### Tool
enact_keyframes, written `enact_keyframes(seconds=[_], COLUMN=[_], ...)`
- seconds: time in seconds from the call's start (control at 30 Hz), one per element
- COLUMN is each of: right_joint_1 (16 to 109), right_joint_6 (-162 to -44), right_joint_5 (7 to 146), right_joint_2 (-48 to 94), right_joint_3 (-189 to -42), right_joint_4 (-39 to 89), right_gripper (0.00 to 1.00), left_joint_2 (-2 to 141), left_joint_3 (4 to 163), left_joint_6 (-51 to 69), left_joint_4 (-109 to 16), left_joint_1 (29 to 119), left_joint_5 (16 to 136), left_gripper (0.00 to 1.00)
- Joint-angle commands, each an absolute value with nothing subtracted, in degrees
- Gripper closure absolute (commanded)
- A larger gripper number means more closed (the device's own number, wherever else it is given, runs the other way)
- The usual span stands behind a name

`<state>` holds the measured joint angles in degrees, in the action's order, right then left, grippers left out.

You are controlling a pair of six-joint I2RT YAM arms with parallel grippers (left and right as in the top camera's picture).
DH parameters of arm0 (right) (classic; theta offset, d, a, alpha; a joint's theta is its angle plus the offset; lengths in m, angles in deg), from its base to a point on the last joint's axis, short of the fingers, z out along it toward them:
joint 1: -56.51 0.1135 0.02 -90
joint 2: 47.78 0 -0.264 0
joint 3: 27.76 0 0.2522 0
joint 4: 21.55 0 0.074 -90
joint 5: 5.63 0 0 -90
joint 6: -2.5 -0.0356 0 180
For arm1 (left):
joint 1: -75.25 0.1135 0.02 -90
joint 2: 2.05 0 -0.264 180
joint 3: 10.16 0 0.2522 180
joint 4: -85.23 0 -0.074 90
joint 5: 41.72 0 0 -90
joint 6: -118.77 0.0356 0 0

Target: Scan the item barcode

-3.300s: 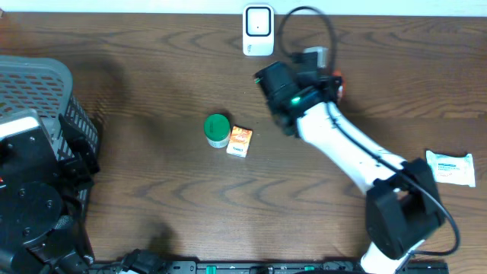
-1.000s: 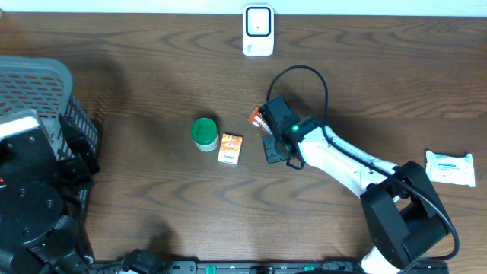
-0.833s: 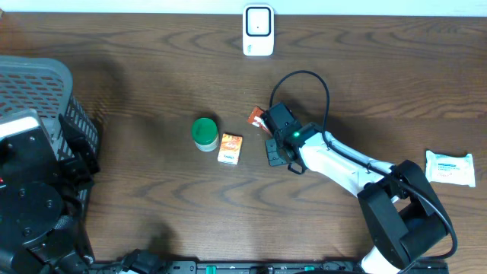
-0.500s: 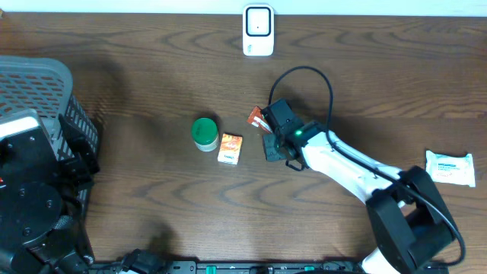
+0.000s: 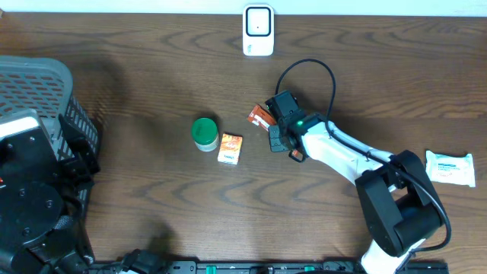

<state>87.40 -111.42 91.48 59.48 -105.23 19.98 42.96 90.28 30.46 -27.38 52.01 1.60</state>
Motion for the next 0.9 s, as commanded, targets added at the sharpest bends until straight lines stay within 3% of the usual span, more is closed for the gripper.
enact_keyframes(seconds=[0.0, 0.33, 0.6, 0.87], right_joint_1=[87.3, 83.6, 76.5, 77.3], right_joint_6=[-111.9, -111.9, -110.6, -110.6], right_joint_5=[89.6, 90.7, 88.8, 79.5], right_joint_2=[61.8, 49.9, 57.9, 60.1], right_joint_3=[-104.7, -108.4, -108.1, -108.1], right_joint_4=[21.2, 24.3, 23.1, 25.9], right_gripper=[0.99, 0.99, 0.99, 0.99], left_joint_2=[43.1, 43.1, 43.1, 43.1], left_joint_3=[90.1, 90.1, 90.1, 90.1], left_joint_6=[30.4, 30.4, 30.4, 30.4], left_joint_4=[-27.4, -27.4, -27.4, -27.4], left_joint_1=[52.2, 52.2, 52.2, 52.2], left_joint_5=[1.1, 1.1, 1.1, 1.1], left_gripper=[0.16, 0.16, 0.16, 0.16])
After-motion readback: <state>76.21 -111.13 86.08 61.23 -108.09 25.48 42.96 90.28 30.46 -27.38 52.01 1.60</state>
